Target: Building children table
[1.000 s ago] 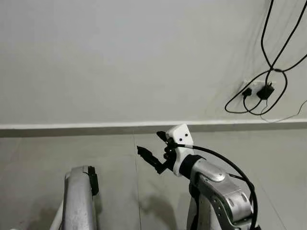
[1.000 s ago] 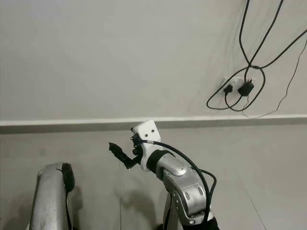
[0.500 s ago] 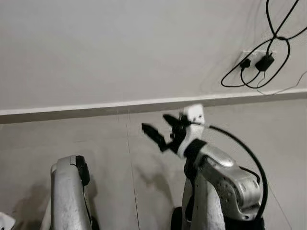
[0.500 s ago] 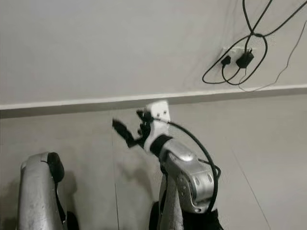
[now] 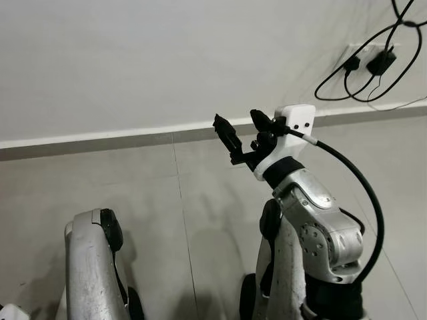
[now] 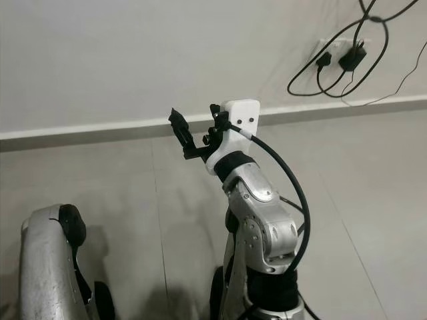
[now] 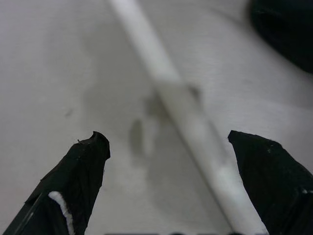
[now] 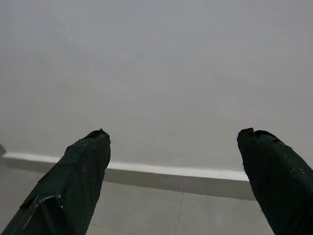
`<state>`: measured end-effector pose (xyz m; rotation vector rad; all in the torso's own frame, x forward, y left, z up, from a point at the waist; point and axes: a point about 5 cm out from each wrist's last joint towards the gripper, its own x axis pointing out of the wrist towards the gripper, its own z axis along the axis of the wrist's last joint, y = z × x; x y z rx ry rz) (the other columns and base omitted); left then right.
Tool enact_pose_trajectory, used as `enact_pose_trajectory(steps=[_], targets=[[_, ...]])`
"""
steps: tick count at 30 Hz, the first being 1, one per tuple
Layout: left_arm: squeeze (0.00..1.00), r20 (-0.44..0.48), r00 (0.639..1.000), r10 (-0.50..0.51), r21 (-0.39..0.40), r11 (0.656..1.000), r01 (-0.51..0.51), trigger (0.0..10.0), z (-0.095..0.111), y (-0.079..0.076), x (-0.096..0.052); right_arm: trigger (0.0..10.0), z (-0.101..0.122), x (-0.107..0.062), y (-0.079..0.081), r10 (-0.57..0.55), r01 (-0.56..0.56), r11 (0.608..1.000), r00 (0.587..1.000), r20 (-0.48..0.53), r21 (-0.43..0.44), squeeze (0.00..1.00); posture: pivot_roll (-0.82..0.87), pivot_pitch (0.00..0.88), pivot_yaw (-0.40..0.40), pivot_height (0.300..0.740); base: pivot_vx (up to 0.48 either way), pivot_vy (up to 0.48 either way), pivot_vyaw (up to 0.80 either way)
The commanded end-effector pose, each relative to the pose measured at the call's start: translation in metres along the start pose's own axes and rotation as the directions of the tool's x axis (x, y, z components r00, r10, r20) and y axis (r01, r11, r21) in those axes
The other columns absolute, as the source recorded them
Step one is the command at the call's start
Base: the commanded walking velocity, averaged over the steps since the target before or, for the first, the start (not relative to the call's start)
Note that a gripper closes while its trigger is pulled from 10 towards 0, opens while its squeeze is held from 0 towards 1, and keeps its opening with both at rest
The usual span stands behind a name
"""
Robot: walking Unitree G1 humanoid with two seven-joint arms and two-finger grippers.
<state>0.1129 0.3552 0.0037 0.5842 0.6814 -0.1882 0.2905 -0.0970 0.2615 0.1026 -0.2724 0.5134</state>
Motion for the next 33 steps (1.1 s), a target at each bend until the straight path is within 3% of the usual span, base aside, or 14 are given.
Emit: enact_pose_trajectory(steps=[1, 3, 5, 7, 10, 11, 16, 20, 22, 23, 27, 33], targets=[[0.00, -0.030, 0.998, -0.062, 0.004, 0.998, 0.062, 10.0, -0.007, -0.015, -0.001, 10.0, 0.001, 0.001, 0.003, 0.040, -0.039, 0.998, 0.999, 0.014, -0.053, 0.00, -0.14, 0.426, -0.074, 0.300, 0.000, 0.000, 0.00], [0.00, -0.020, 0.997, -0.072, 0.012, 0.997, 0.072, 10.0, -0.005, -0.015, 0.001, 10.0, 0.005, 0.004, 0.006, 0.101, -0.093, 0.982, 0.994, 0.039, -0.163, 0.00, -0.14, 0.438, -0.073, 0.300, 0.000, 0.000, 0.00], [0.00, -0.018, 0.997, -0.074, 0.013, 0.997, 0.074, 10.0, -0.004, -0.015, 0.002, 10.0, 0.006, 0.005, 0.007, 0.124, -0.113, 0.974, 0.991, 0.043, -0.198, 0.00, -0.14, 0.438, -0.073, 0.300, 0.000, 0.000, 0.00], [0.00, -0.013, 0.996, -0.086, 0.021, 0.996, 0.086, 10.0, -0.003, -0.016, 0.003, 10.0, 0.010, 0.008, 0.010, 0.196, -0.163, 0.928, 0.978, 0.069, -0.335, 0.00, -0.14, 0.458, -0.072, 0.300, 0.000, 0.000, 0.00], [0.00, -0.012, 0.996, -0.091, 0.024, 0.996, 0.091, 10.0, -0.003, -0.017, 0.003, 10.0, 0.013, 0.011, 0.011, 0.228, -0.184, 0.907, 0.971, 0.075, -0.378, 0.00, -0.14, 0.463, -0.073, 0.300, 0.000, 0.000, 0.00], [0.00, -0.014, 0.995, -0.099, 0.025, 0.995, 0.099, 10.0, -0.004, -0.018, 0.002, 10.0, 0.013, 0.014, 0.014, 0.298, -0.241, 0.869, 0.952, 0.067, -0.431, 0.00, -0.14, 0.470, -0.074, 0.300, 0.000, 0.000, 0.00], [0.00, -0.016, 0.994, -0.107, 0.028, 0.994, 0.108, 10.0, -0.006, -0.020, -0.001, 10.0, 0.010, 0.013, 0.020, 0.413, -0.353, 0.805, 0.911, 0.022, -0.476, 0.00, -0.14, 0.481, -0.075, 0.300, 0.000, 0.000, 0.00], [0.00, -0.025, 0.993, -0.113, 0.030, 0.993, 0.114, 10.0, -0.008, -0.021, -0.003, 10.0, 0.010, 0.021, 0.009, 0.460, -0.375, 0.723, 0.888, 0.000, -0.580, 0.00, -0.15, 0.486, -0.077, 0.300, 0.000, 0.000, 0.00], [0.00, -0.026, 0.993, -0.116, 0.030, 0.993, 0.116, 10.0, -0.009, -0.022, -0.003, 10.0, 0.012, 0.024, 0.005, 0.462, -0.371, 0.714, 0.887, 0.000, -0.594, 0.00, -0.14, 0.488, -0.078, 0.300, 0.000, 0.000, 0.00], [0.00, -0.022, 0.992, -0.123, 0.029, 0.992, 0.123, 10.0, -0.008, -0.026, -0.003, 10.0, 0.013, 0.031, -0.002, 0.464, -0.368, 0.688, 0.886, -0.010, -0.625, 0.00, -0.14, 0.489, -0.077, 0.300, 0.000, 0.000, 0.00], [0.00, -0.019, 0.992, -0.126, 0.028, 0.992, 0.127, 10.0, -0.008, -0.027, -0.002, 10.0, 0.013, 0.033, -0.005, 0.466, -0.368, 0.678, 0.885, -0.015, -0.637, 0.00, -0.14, 0.489, -0.077, 0.300, 0.000, 0.000, 0.00], [0.00, -0.017, 0.991, -0.135, 0.025, 0.990, 0.135, 10.0, -0.008, -0.032, -0.003, 10.0, -0.002, 0.034, -0.027, 0.450, -0.396, 0.611, 0.886, -0.111, -0.685, 0.00, -0.14, 0.494, -0.080, 0.300, 0.000, 0.000, 0.00]])
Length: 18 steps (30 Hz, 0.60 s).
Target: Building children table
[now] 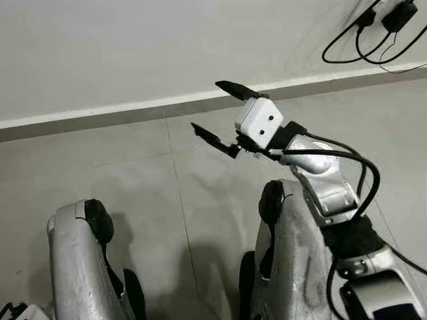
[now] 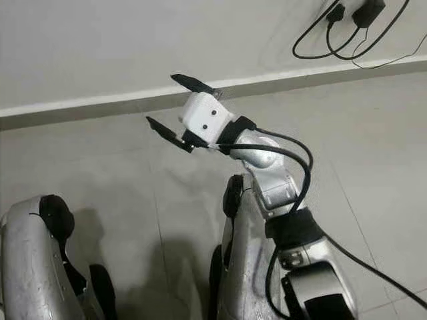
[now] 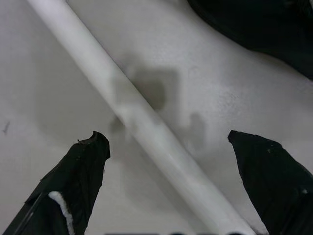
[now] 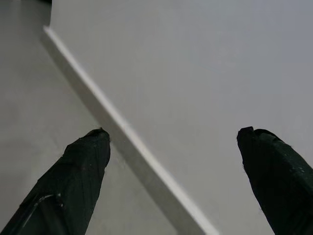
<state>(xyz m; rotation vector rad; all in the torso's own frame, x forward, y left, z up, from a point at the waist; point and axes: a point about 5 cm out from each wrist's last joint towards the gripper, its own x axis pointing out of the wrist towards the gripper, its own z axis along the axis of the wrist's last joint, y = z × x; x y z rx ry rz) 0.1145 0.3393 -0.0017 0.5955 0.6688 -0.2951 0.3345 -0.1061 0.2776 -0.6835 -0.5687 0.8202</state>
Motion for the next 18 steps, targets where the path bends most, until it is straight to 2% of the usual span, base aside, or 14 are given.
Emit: enact_pose_trajectory(steps=[1, 9, 13, 18], targets=[[0.00, -0.049, 0.998, -0.051, -0.025, 0.998, 0.049, 10.0, -0.014, -0.018, -0.006, 10.0, -0.004, -0.002, 0.008, 0.044, -0.044, 0.999, 0.999, -0.005, -0.014, 0.00, -0.14, 0.494, -0.080, 0.300, 0.000, 0.000, 0.00], [0.00, -0.041, 0.998, -0.053, -0.035, 0.998, 0.052, 10.0, -0.013, -0.017, -0.006, 10.0, -0.016, -0.006, -0.001, 0.026, -0.027, 0.999, 0.999, -0.024, -0.024, 0.00, -0.15, 0.497, -0.079, 0.300, 0.000, 0.000, 0.00], [0.00, -0.040, 0.998, -0.050, -0.043, 0.998, 0.049, 10.0, -0.011, -0.018, -0.002, 10.0, -0.015, -0.009, 0.002, 0.042, -0.042, 0.999, 0.999, -0.010, -0.003, 0.00, -0.17, 0.501, -0.082, 0.300, 0.000, 0.000, 0.00], [0.00, -0.058, 0.998, -0.039, -0.107, 0.994, 0.033, 10.0, -0.014, -0.027, 0.001, 10.0, -0.013, -0.012, 0.007, 0.075, -0.075, 0.997, 0.997, 0.004, 0.028, 0.00, -0.19, 0.505, -0.087, 0.300, 0.000, 0.000, 0.00]])
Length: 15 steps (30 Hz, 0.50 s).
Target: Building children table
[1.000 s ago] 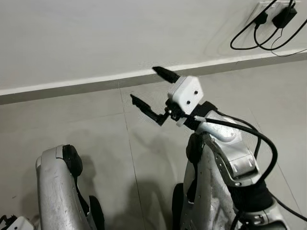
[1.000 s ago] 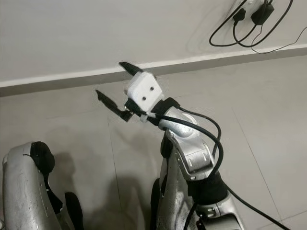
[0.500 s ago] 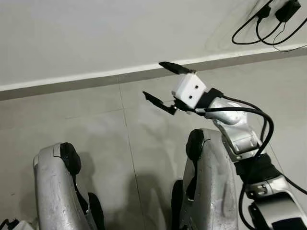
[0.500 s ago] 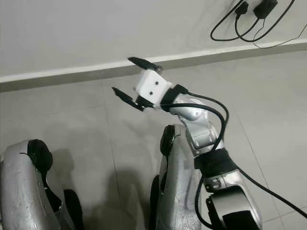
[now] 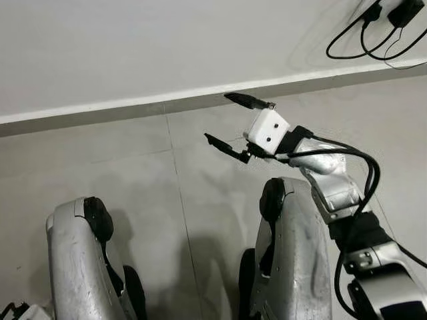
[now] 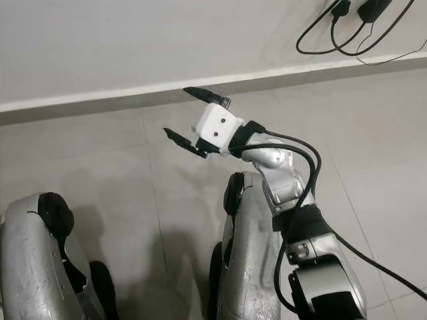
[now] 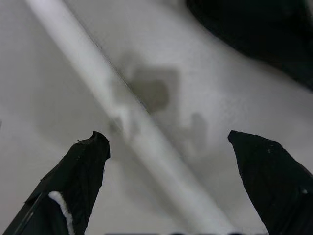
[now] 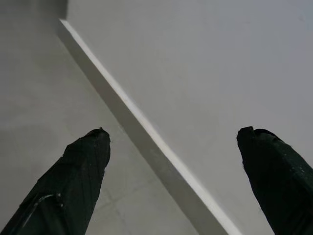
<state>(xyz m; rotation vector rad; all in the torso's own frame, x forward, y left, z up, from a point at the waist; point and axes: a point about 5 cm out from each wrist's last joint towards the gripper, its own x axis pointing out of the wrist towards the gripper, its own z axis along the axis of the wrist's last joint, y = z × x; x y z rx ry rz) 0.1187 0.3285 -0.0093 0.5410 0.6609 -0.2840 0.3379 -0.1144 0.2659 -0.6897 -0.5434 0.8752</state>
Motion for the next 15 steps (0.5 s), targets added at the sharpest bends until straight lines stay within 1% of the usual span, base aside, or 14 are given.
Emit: enact_pose_trajectory(steps=[1, 3, 5, 6, 8, 9, 10, 11, 13, 15], targets=[[0.00, -0.079, 0.996, -0.029, -0.075, 0.997, 0.023, 10.0, -0.020, -0.019, -0.007, 10.0, -0.001, -0.004, 0.006, 0.028, -0.028, 0.999, 1.000, 0.009, 0.015, 0.00, -0.19, 0.505, -0.087, 0.300, 0.000, 0.000, 0.00], [0.00, -0.083, 0.996, -0.026, -0.098, 0.995, 0.017, 10.0, -0.021, -0.023, -0.006, 10.0, -0.001, -0.004, 0.007, 0.036, -0.037, 0.999, 0.999, 0.014, 0.016, 0.00, -0.19, 0.505, -0.087, 0.300, 0.000, 0.000, 0.00], [0.00, -0.097, 0.995, -0.013, -0.098, 0.995, 0.003, 10.0, -0.021, -0.027, -0.001, 10.0, -0.001, -0.002, 0.008, 0.043, -0.043, 0.999, 0.999, 0.016, 0.022, 0.00, -0.20, 0.510, -0.099, 0.300, 0.000, 0.000, 0.00], [0.00, -0.097, 0.995, -0.013, -0.098, 0.995, 0.003, 10.0, -0.021, -0.027, -0.001, 10.0, -0.001, -0.002, 0.008, 0.043, -0.043, 0.999, 0.999, 0.016, 0.022, 0.00, -0.20, 0.510, -0.099, 0.300, 0.000, 0.000, 0.00], [0.00, -0.118, 0.993, 0.007, -0.086, 0.996, -0.018, 10.0, -0.019, -0.030, 0.007, 10.0, 0.000, 0.000, 0.010, 0.048, -0.049, 0.998, 0.999, 0.022, 0.030, 0.00, -0.20, 0.505, -0.101, 0.300, 0.000, 0.000, 0.00], [0.00, -0.118, 0.993, 0.007, -0.086, 0.996, -0.018, 10.0, -0.019, -0.030, 0.007, 10.0, 0.000, 0.000, 0.010, 0.048, -0.049, 0.998, 0.999, 0.022, 0.030, 0.00, -0.20, 0.505, -0.101, 0.300, 0.000, 0.000, 0.00], [0.00, -0.141, 0.989, 0.037, -0.097, 0.994, -0.051, 10.0, -0.018, -0.029, 0.013, 10.0, 0.000, 0.002, 0.010, 0.048, -0.049, 0.998, 0.999, 0.024, 0.037, 0.00, -0.21, 0.505, -0.102, 0.300, 0.000, 0.000, 0.00], [0.00, -0.141, 0.989, 0.037, -0.097, 0.994, -0.051, 10.0, -0.018, -0.029, 0.013, 10.0, 0.000, 0.002, 0.010, 0.048, -0.049, 0.998, 0.999, 0.024, 0.037, 0.00, -0.21, 0.505, -0.102, 0.300, 0.000, 0.000, 0.00], [0.00, -0.196, 0.977, 0.086, -0.128, 0.985, -0.113, 10.0, -0.021, -0.030, 0.020, 10.0, 0.001, 0.004, 0.012, 0.048, -0.049, 0.998, 0.999, 0.027, 0.047, 0.00, -0.21, 0.502, -0.101, 0.300, 0.000, 0.000, 0.00], [0.00, -0.260, 0.960, 0.100, -0.166, 0.975, -0.147, 10.0, -0.028, -0.040, 0.021, 10.0, 0.001, 0.004, 0.012, 0.047, -0.048, 0.997, 0.999, 0.024, 0.059, 0.00, -0.22, 0.501, -0.105, 0.300, 0.000, 0.000, 0.00]])
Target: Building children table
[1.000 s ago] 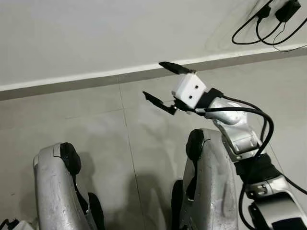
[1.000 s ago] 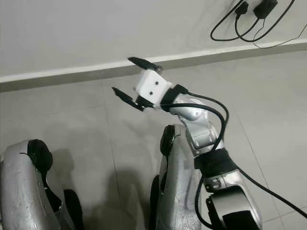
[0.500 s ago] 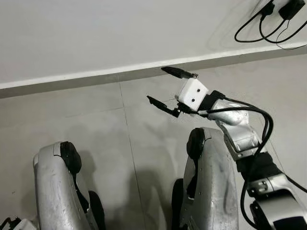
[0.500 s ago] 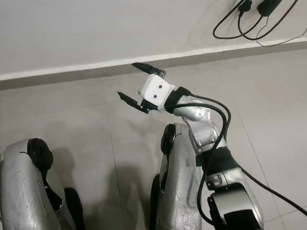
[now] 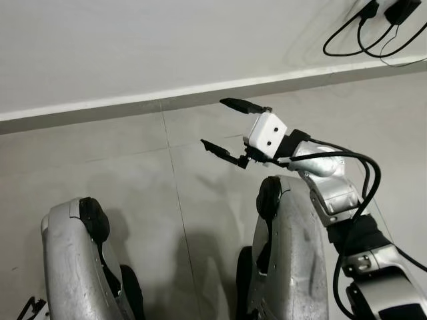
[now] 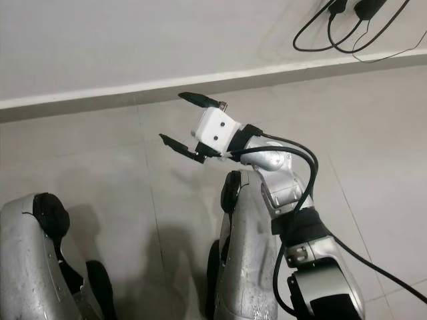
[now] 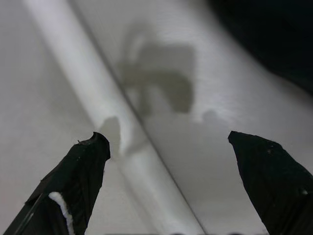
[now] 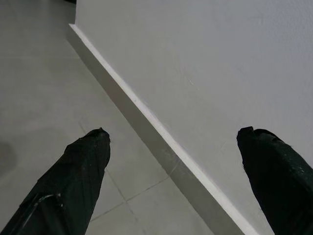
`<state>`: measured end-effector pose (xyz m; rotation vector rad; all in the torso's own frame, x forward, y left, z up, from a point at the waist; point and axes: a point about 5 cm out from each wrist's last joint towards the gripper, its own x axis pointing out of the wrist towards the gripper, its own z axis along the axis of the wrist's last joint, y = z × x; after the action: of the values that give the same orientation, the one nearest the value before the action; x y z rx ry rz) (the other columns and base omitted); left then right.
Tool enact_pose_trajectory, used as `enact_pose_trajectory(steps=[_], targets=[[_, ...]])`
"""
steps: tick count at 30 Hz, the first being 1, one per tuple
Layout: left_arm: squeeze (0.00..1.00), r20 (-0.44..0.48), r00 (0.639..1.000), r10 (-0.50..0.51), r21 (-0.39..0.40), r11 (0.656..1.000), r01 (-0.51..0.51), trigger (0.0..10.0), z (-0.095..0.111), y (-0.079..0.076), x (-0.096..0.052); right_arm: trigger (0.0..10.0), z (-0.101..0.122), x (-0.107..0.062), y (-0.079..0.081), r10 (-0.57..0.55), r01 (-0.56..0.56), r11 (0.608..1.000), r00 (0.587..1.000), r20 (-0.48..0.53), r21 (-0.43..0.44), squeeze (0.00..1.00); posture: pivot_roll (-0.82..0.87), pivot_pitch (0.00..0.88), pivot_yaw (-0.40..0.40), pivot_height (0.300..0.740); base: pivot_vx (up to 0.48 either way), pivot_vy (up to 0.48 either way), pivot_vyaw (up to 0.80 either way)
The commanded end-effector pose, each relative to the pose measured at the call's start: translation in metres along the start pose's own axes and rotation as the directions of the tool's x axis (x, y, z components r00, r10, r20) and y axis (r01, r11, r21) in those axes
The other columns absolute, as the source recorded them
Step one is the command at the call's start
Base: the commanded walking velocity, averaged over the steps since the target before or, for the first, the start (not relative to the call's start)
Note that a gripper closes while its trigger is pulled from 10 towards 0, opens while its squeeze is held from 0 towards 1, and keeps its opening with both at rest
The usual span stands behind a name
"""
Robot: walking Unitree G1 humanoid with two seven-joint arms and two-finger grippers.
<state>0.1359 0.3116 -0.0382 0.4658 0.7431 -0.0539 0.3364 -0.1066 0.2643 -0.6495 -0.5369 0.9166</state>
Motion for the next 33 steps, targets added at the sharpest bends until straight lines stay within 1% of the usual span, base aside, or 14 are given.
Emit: enact_pose_trajectory(steps=[1, 4, 8, 14, 16, 17, 18, 19, 20, 22, 28, 31, 32, 33], targets=[[0.00, -0.139, 0.990, -0.025, -0.025, 0.999, 0.021, 10.0, -0.032, -0.016, -0.012, 10.0, -0.001, -0.001, 0.007, 0.022, -0.022, 1.000, 1.000, -0.001, 0.017, 0.00, -0.22, 0.501, -0.105, 0.300, 0.000, 0.000, 0.00], [0.00, -0.188, 0.982, -0.025, -0.026, 0.999, 0.021, 10.0, -0.041, -0.023, -0.015, 10.0, -0.002, -0.002, 0.007, 0.025, -0.025, 0.999, 1.000, -0.004, 0.022, 0.00, -0.23, 0.508, -0.111, 0.300, 0.000, 0.000, 0.00], [0.00, -0.281, 0.960, -0.005, -0.077, 0.997, -0.017, 10.0, -0.057, -0.035, -0.021, 10.0, -0.001, 0.000, 0.008, 0.031, -0.031, 0.999, 1.000, 0.002, 0.032, 0.00, -0.22, 0.509, -0.111, 0.300, 0.000, 0.000, 0.00], [0.00, -0.295, 0.955, -0.006, -0.082, 0.996, -0.019, 10.0, -0.059, -0.038, -0.022, 10.0, -0.001, 0.001, 0.008, 0.032, -0.032, 0.999, 0.999, 0.006, 0.035, 0.00, -0.22, 0.510, -0.110, 0.300, 0.000, 0.000, 0.00], [0.00, -0.310, 0.951, -0.019, -0.089, 0.996, -0.009, 10.0, -0.062, -0.043, -0.023, 10.0, 0.000, 0.002, 0.009, 0.032, -0.033, 0.999, 0.999, 0.010, 0.038, 0.00, -0.22, 0.510, -0.110, 0.300, 0.000, 0.000, 0.00], [0.00, -0.328, 0.944, -0.043, -0.095, 0.995, 0.012, 10.0, -0.069, -0.052, -0.028, 10.0, 0.000, 0.003, 0.010, 0.034, -0.034, 0.999, 0.999, 0.015, 0.042, 0.00, -0.22, 0.514, -0.109, 0.300, 0.000, 0.000, 0.00], [0.00, -0.328, 0.944, -0.043, -0.095, 0.995, 0.012, 10.0, -0.069, -0.052, -0.028, 10.0, 0.000, 0.003, 0.010, 0.034, -0.034, 0.999, 0.999, 0.015, 0.042, 0.00, -0.22, 0.514, -0.109, 0.300, 0.000, 0.000, 0.00], [0.00, -0.364, 0.929, -0.069, -0.084, 0.996, 0.040, 10.0, -0.080, -0.060, -0.037, 10.0, 0.001, 0.005, 0.011, 0.035, -0.036, 0.998, 0.999, 0.017, 0.046, 0.00, -0.22, 0.520, -0.111, 0.300, 0.000, 0.000, 0.00], [0.00, -0.364, 0.929, -0.069, -0.084, 0.996, 0.040, 10.0, -0.080, -0.060, -0.037, 10.0, 0.001, 0.005, 0.011, 0.035, -0.036, 0.998, 0.999, 0.017, 0.046, 0.00, -0.22, 0.520, -0.111, 0.300, 0.000, 0.000, 0.00], [0.00, -0.431, 0.898, -0.088, -0.082, 0.995, 0.058, 10.0, -0.096, -0.067, -0.050, 10.0, 0.002, 0.006, 0.011, 0.036, -0.037, 0.998, 0.999, 0.020, 0.056, 0.00, -0.22, 0.525, -0.110, 0.300, 0.000, 0.000, 0.00], [0.00, -0.461, 0.882, -0.098, -0.092, 0.994, 0.062, 10.0, -0.100, -0.069, -0.053, 10.0, 0.002, 0.007, 0.012, 0.039, -0.041, 0.997, 0.999, 0.020, 0.070, 0.00, -0.21, 0.529, -0.108, 0.300, 0.000, 0.000, 0.00], [0.00, -0.439, 0.897, -0.047, -0.109, 0.994, -0.001, 10.0, -0.096, -0.060, -0.049, 10.0, 0.001, 0.009, 0.012, 0.036, -0.038, 0.996, 0.999, 0.023, 0.077, 0.00, -0.20, 0.530, -0.112, 0.300, 0.000, 0.000, 0.00], [0.00, -0.427, 0.904, -0.026, -0.117, 0.993, -0.027, 10.0, -0.093, -0.053, -0.046, 10.0, 0.001, 0.010, 0.012, 0.035, -0.037, 0.996, 0.999, 0.024, 0.079, 0.00, -0.20, 0.531, -0.113, 0.300, 0.000, 0.000, 0.00], [0.00, -0.427, 0.904, -0.026, -0.117, 0.993, -0.027, 10.0, -0.093, -0.053, -0.046, 10.0, 0.001, 0.010, 0.012, 0.035, -0.037, 0.996, 0.999, 0.024, 0.079, 0.00, -0.20, 0.531, -0.113, 0.300, 0.000, 0.000, 0.00]])
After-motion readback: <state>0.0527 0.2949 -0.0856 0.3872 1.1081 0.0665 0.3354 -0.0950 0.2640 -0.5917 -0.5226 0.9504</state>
